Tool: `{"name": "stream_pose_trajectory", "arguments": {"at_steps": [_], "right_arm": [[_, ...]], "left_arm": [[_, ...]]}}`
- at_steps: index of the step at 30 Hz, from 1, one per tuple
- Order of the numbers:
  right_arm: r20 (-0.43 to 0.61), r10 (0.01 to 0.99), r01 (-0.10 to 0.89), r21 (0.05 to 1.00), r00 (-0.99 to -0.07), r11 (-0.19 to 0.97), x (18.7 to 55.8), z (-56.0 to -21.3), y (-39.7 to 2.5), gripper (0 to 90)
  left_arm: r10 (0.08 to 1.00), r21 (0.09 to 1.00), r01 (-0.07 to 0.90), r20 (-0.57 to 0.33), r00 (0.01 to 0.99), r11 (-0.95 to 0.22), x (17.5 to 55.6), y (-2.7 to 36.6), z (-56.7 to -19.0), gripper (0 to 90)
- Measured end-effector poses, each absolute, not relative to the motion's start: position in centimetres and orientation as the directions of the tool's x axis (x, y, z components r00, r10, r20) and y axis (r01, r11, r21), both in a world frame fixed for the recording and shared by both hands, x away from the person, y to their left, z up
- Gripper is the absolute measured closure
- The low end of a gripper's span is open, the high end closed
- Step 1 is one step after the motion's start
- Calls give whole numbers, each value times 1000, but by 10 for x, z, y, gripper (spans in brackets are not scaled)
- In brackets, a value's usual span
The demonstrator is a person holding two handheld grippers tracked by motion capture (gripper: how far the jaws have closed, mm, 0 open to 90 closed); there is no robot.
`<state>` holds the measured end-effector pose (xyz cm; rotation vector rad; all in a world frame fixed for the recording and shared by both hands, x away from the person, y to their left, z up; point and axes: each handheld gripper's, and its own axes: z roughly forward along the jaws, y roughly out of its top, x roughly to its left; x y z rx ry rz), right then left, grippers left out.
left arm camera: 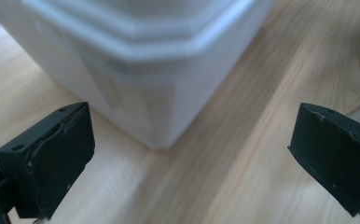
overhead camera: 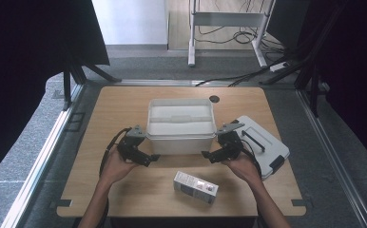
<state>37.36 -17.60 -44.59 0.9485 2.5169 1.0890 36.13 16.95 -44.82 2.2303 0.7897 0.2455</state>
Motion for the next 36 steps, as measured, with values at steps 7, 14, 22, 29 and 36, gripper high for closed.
{"name": "stream_pose_trajectory", "arguments": {"at_steps": [7,14,22,29,36], "right_arm": [[32,632,443,741,-774,505,383,-446,-168,71],[28,626,443,731,-779,518,383,-444,-168,84],[37,603,432,732,-797,527,368,-444,-170,83],[41,580,414,741,-814,529,349,-444,-176,90],[49,562,408,741,-825,534,329,-444,-178,89]], "left_arm": [[613,712,460,-53,788,-530,373,162,-442,0],[613,720,466,-71,787,-515,371,163,-441,0],[608,714,449,-41,793,-537,357,162,-441,0],[579,727,439,-70,812,-528,338,166,-442,0],[569,721,429,-58,820,-544,323,166,-441,0]]}}
